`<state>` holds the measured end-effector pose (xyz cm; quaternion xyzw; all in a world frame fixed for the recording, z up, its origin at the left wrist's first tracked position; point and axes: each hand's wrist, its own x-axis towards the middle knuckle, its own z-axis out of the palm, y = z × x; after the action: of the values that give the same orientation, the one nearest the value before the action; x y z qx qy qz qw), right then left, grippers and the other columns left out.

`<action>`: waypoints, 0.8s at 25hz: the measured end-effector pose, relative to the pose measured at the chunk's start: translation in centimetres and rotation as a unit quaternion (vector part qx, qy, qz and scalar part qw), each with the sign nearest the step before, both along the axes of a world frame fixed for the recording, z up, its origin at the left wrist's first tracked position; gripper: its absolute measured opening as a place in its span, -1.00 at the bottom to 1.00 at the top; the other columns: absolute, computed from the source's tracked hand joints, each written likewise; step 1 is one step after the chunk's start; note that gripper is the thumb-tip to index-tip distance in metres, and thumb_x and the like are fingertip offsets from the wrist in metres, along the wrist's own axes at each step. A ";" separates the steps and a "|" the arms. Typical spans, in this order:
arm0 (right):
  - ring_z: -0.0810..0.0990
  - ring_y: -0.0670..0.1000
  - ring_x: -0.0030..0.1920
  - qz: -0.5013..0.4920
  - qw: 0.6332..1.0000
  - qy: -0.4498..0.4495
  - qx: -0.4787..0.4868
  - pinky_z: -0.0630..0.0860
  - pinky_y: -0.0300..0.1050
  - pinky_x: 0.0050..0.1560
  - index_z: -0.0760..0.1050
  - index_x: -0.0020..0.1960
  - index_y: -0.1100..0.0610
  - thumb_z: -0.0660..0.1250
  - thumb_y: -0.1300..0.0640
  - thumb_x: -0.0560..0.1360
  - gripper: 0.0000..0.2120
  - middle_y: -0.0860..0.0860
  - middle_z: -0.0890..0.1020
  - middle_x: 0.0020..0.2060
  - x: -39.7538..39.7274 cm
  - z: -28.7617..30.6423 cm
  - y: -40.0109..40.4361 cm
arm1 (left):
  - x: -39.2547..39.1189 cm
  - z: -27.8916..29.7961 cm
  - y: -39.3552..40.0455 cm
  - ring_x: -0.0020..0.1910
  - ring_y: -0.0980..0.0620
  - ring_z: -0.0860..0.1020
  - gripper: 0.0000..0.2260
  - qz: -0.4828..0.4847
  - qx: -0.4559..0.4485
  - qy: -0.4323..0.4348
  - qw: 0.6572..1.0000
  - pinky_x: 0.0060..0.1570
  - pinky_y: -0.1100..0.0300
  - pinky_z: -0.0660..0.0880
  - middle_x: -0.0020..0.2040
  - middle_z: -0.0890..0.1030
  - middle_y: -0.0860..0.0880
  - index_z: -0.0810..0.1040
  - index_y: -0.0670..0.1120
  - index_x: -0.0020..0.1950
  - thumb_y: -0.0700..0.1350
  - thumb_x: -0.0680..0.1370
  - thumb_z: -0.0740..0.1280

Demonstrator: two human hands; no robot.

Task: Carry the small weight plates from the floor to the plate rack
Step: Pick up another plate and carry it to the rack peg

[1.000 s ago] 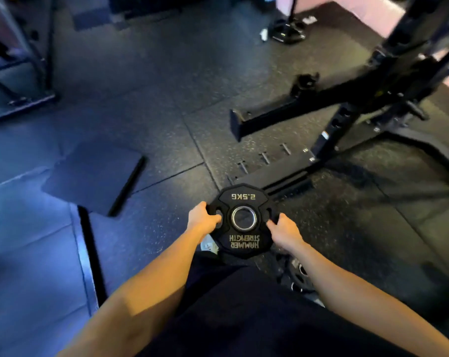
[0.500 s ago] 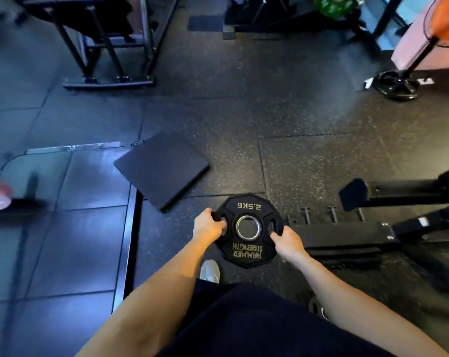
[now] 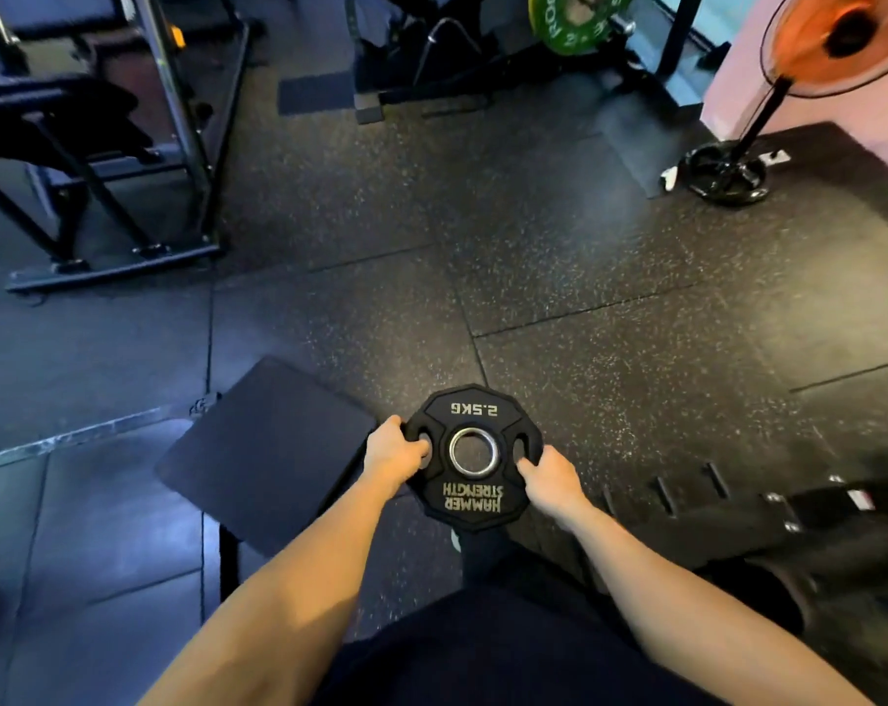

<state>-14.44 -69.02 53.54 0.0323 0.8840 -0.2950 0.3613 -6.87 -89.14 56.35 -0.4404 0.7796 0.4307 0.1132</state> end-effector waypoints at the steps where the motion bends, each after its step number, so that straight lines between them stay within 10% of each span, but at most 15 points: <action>1: 0.53 0.19 0.20 0.003 1.000 0.004 0.007 0.50 0.03 0.13 0.40 0.29 0.20 0.20 -0.07 0.56 -0.57 0.14 0.55 0.21 -3.0 0.1 -0.7 | -3.1 0.0 -0.8 0.00 -0.11 0.56 -0.78 -0.008 -0.006 -0.005 1.000 -0.05 0.12 0.48 0.05 0.61 -0.17 0.52 -0.19 0.10 -0.14 0.50 0.37; 20: 0.49 0.23 0.26 -0.275 0.961 0.016 0.013 0.43 0.02 0.21 0.40 0.31 0.28 0.21 0.03 0.58 -0.59 0.22 0.52 0.26 -55.6 2.3 -3.4 | -68.1 1.2 -4.3 0.03 -0.13 0.53 -0.71 -0.326 -0.014 0.002 0.945 -0.13 0.17 0.35 0.11 0.59 -0.19 0.46 -0.22 0.10 -0.09 0.48 0.39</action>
<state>-70.02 -72.39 55.79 0.2740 0.8504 -0.3722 0.2512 -74.95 -93.45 57.54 -0.1630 0.8867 0.3605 0.2392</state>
